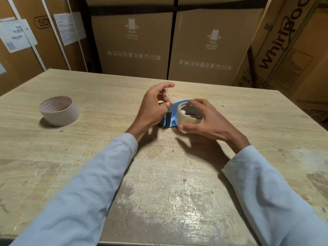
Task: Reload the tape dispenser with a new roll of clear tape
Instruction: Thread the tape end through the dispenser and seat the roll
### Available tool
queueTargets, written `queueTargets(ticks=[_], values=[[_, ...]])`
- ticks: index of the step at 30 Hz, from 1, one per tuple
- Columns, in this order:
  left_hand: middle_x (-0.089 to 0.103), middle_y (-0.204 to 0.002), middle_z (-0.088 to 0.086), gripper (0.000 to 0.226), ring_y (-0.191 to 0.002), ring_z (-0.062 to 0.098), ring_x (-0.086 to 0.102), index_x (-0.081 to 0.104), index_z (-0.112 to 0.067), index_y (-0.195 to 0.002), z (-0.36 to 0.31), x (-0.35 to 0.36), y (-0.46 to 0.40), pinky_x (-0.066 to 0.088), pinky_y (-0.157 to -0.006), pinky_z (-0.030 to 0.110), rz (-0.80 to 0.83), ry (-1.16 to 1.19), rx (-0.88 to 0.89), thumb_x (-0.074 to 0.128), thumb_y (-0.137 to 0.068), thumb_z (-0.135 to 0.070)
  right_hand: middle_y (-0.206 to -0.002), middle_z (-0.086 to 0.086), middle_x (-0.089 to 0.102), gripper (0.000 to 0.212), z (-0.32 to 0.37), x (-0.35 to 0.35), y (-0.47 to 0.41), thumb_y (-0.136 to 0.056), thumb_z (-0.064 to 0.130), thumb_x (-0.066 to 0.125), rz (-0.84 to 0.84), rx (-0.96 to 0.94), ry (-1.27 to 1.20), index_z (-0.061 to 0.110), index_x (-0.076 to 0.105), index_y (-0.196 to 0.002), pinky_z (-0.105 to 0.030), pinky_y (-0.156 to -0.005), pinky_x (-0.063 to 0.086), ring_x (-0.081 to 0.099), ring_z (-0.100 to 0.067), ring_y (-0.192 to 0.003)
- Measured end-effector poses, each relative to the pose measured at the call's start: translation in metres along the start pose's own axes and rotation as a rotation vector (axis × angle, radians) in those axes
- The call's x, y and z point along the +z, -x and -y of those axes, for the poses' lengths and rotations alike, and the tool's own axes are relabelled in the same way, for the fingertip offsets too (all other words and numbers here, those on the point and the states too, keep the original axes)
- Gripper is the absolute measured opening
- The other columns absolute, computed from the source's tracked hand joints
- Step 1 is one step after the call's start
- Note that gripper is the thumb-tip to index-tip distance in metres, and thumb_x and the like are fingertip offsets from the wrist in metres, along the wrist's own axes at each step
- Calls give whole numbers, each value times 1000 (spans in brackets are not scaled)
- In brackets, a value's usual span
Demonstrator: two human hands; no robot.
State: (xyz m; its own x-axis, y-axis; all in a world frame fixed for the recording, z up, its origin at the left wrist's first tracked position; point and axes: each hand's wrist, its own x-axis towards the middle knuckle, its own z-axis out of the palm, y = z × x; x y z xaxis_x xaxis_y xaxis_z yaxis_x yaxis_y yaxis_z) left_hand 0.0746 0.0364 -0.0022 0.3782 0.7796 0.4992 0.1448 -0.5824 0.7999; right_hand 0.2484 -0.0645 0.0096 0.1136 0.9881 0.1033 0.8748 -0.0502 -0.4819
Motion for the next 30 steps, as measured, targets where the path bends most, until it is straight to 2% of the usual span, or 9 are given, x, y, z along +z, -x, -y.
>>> queueTargets(ticks=[3, 7, 10, 12, 15, 19, 23, 27, 30], values=[[45, -87, -8, 57, -79, 10, 65, 60, -16, -130, 2, 1, 0, 56, -97, 37, -10, -15, 4, 61, -81, 13, -132, 3, 47, 88, 2, -5, -4, -70, 63, 76, -77, 58, 96, 29, 45, -144, -43, -94, 47, 50, -19, -120], [45, -88, -7, 58, -86, 15, 68, 60, -18, -131, 4, 1, -2, 55, -97, 38, -18, -28, -23, 61, -81, 11, -106, 2, 46, 87, 18, 5, -6, -62, 83, 65, -253, 183, 329, 20, 59, -122, -35, -75, 41, 53, -21, -100], [52, -96, 5, 57, -91, 20, 68, 60, -17, -132, 5, 2, -2, 56, -93, 26, -26, -24, -48, 59, -83, 11, -110, -1, 48, 87, 16, 8, -5, -66, 83, 62, -257, 144, 348, 17, 56, -122, -36, -76, 41, 51, -22, -106], [54, -107, 19, 56, -94, 23, 66, 60, -16, -132, 5, 2, -1, 53, -87, 14, -37, -17, -51, 56, -84, 12, -123, 0, 49, 81, 13, 2, -4, -70, 73, 70, -119, 87, 150, 23, 53, -130, -40, -86, 47, 49, -19, -113], [53, -109, 23, 57, -93, 22, 64, 59, -16, -133, 6, 2, -1, 53, -88, 15, -45, 6, -50, 55, -84, 14, -127, 1, 51, 72, 7, -4, -7, -70, 57, 80, 8, 60, -25, 29, 55, -131, -45, -95, 49, 52, -19, -115], [53, -111, 18, 58, -89, 14, 62, 58, -16, -132, 5, 3, 2, 56, -95, 28, -68, 36, -51, 55, -84, 15, -115, 3, 53, 85, 8, 1, -12, -56, 72, 78, -132, 204, 47, 25, 57, -123, -39, -81, 50, 56, -19, -102], [51, -110, 13, 59, -82, -1, 59, 57, -15, -133, 4, 7, 2, 55, -91, 20, -95, 61, -65, 53, -84, 17, -108, -6, 51, 96, 21, 14, -12, -58, 83, 67, -274, 321, 294, 10, 51, -117, -37, -74, 41, 55, -27, -102], [49, -107, 17, 56, -89, 21, 66, 58, -16, -132, 5, 10, 3, 57, -88, 22, -112, 57, -50, 48, -88, 17, -122, -6, 49, 93, 11, 11, -9, -66, 81, 65, -191, 185, 295, 11, 49, -125, -38, -80, 43, 47, -24, -114], [45, -103, 13, 56, -91, 26, 65, 58, -18, -133, 7, 10, 2, 57, -90, 29, -91, 44, -34, 45, -90, 17, -143, -2, 43, 99, 2, -2, -8, -67, 62, 80, 54, 74, -35, 19, 40, -147, -43, -105, 44, 44, -19, -131]])
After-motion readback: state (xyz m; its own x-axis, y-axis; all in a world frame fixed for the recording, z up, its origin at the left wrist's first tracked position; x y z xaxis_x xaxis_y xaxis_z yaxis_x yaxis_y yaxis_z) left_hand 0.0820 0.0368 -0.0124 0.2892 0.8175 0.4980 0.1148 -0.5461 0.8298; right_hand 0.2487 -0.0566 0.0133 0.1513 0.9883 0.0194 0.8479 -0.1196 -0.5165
